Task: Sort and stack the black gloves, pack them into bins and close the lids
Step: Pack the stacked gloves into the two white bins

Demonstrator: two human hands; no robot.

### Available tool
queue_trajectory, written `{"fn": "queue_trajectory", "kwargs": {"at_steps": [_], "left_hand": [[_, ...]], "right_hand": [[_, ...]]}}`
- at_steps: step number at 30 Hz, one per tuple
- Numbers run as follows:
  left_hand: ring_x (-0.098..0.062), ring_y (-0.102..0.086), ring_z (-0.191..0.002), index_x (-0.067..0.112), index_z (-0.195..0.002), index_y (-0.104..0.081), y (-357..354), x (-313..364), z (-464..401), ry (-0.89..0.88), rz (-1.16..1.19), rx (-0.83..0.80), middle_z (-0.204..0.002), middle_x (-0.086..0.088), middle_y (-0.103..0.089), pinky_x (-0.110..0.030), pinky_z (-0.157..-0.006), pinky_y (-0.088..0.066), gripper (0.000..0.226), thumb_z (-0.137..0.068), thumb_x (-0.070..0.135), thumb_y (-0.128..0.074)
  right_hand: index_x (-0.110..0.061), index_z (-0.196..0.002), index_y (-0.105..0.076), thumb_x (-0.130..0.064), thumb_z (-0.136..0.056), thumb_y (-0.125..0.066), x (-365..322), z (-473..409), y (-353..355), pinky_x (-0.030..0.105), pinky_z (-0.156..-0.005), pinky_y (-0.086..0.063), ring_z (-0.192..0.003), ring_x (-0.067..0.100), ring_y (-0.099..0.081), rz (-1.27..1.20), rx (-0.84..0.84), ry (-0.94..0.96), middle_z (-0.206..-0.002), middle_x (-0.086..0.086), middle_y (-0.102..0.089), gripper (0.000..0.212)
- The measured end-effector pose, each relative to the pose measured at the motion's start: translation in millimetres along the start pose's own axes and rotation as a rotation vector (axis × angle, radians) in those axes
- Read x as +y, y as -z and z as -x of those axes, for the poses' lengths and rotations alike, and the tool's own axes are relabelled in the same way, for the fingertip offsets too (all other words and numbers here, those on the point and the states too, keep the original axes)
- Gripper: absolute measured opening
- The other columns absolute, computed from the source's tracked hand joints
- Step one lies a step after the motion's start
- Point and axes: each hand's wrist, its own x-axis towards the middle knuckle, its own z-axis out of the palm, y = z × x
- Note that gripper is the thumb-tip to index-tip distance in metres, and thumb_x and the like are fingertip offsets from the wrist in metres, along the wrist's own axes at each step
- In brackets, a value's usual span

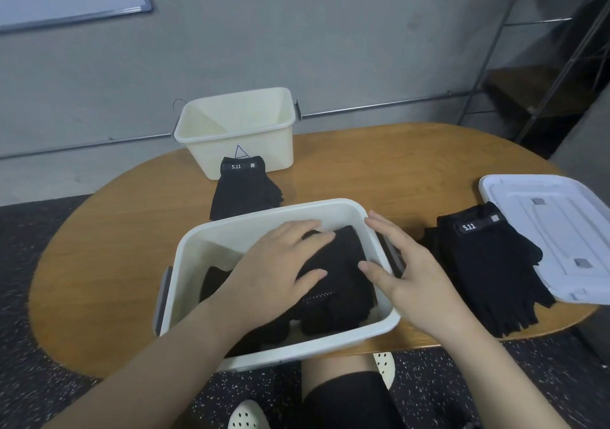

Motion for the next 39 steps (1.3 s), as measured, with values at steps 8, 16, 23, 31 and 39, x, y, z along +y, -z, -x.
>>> {"fn": "queue_trajectory", "kwargs": {"at_steps": [8, 16, 23, 31, 39], "left_hand": [[-0.013, -0.017, -0.157, 0.035, -0.162, -0.025, -21, 3, -4, -0.042, -0.007, -0.271, -0.171, 0.008, -0.016, -0.033, -0.128, -0.013, 0.056, -0.109, 0.042, -0.043], [-0.011, -0.008, -0.158, 0.037, -0.161, -0.025, -20, 4, -4, -0.017, -0.001, -0.314, -0.171, 0.01, -0.012, -0.027, -0.128, -0.002, 0.053, -0.11, 0.042, -0.037], [-0.006, -0.008, -0.156, 0.029, -0.155, -0.044, 27, -30, 31, 0.077, 0.061, -0.014, -0.163, 0.009, -0.034, -0.026, -0.126, -0.001, 0.055, -0.104, 0.05, -0.035], [-0.004, -0.01, -0.155, 0.03, -0.164, -0.018, 56, -70, 124, 0.632, 0.346, 0.079, -0.169, 0.017, -0.014, -0.032, -0.126, -0.01, 0.064, -0.107, 0.033, -0.048], [0.005, -0.018, -0.138, 0.034, -0.163, -0.019, 86, -114, 182, 0.777, 0.612, 0.191, -0.158, 0.023, -0.025, -0.023, -0.116, -0.014, 0.059, -0.111, 0.022, -0.043]], "right_hand": [[-0.036, -0.148, -0.049, -0.015, -0.094, -0.072, 2, 0, -2, 0.006, -0.115, -0.023, -0.143, -0.018, -0.027, -0.03, -0.005, 0.002, -0.156, -0.031, -0.037, 0.062], [-0.031, -0.149, -0.049, -0.011, -0.094, -0.072, -1, -3, -2, -0.003, -0.106, -0.022, -0.144, -0.017, -0.026, -0.025, -0.016, -0.012, -0.159, -0.026, -0.034, 0.063], [-0.031, -0.159, -0.034, -0.026, -0.091, -0.077, -9, 3, -4, 0.027, -0.119, -0.031, -0.145, 0.001, -0.035, -0.073, 0.075, -0.155, -0.159, -0.018, -0.038, 0.08], [-0.033, -0.152, -0.044, -0.028, -0.092, -0.076, -16, 5, -33, 0.042, -0.1, -0.056, -0.111, 0.01, -0.069, -0.345, 0.066, -0.301, -0.135, -0.01, -0.064, 0.068], [-0.031, -0.151, -0.043, -0.019, -0.096, -0.072, -52, -18, -114, 0.026, -0.081, -0.056, -0.106, 0.009, -0.066, -0.405, 0.008, -0.293, -0.126, -0.016, -0.061, 0.064]]}}
